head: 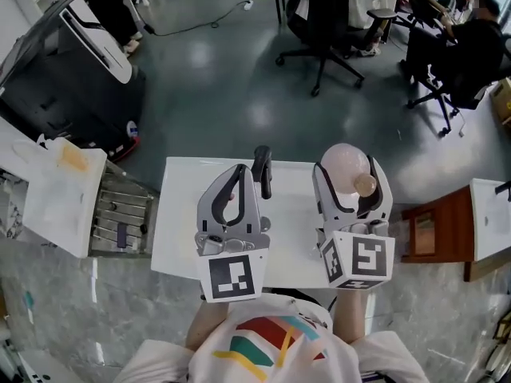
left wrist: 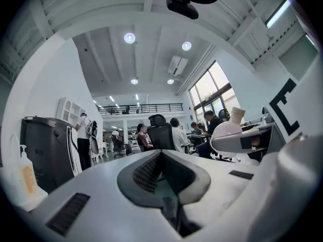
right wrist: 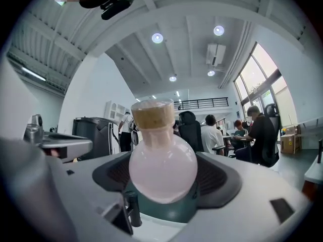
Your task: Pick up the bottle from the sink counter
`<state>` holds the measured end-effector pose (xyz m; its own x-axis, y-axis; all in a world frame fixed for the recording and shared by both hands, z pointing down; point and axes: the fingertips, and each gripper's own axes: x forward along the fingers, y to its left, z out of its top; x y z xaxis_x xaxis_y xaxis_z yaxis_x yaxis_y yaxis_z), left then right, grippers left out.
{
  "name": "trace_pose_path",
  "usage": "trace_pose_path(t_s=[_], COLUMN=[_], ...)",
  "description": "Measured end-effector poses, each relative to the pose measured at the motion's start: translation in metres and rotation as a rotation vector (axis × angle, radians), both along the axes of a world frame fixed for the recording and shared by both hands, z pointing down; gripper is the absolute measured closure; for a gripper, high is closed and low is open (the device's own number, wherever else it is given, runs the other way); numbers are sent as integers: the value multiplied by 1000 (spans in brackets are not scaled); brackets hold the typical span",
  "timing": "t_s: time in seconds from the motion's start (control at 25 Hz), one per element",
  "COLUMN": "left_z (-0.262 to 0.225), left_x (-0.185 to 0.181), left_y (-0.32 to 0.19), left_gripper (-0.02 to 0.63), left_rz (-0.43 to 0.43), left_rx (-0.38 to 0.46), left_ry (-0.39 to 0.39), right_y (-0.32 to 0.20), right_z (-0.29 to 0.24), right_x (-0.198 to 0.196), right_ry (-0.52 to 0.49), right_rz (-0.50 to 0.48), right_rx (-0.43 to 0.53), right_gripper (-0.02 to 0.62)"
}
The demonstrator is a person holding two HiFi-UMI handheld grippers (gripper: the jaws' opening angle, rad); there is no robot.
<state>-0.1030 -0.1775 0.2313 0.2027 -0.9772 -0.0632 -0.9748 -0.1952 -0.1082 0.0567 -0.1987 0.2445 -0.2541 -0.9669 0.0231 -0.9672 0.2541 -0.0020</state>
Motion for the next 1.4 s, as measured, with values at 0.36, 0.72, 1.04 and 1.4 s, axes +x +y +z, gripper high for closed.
trace_pose_path(t_s=[0.36,0.72,1.04,1.4], left_z=[-21,-33,-31,-29], left_x=[-5,-13,-15,-12], left_y=[20,28,29,27], left_gripper=[588,588,588,588], left_rz=[4,7,5,11], left_rx=[66,119,126,120], left_ry=[-2,-8,-9,-16], right_y=[46,53,52,52], right_z=[-12,-15,-16,-17], right_x=[-44,-59,-59,-54], right_ry=[63,76,71,68], right_rz=[-113,-139,-136,-125], right_rx=[101,95,98,93], right_gripper=[213,213,212,212])
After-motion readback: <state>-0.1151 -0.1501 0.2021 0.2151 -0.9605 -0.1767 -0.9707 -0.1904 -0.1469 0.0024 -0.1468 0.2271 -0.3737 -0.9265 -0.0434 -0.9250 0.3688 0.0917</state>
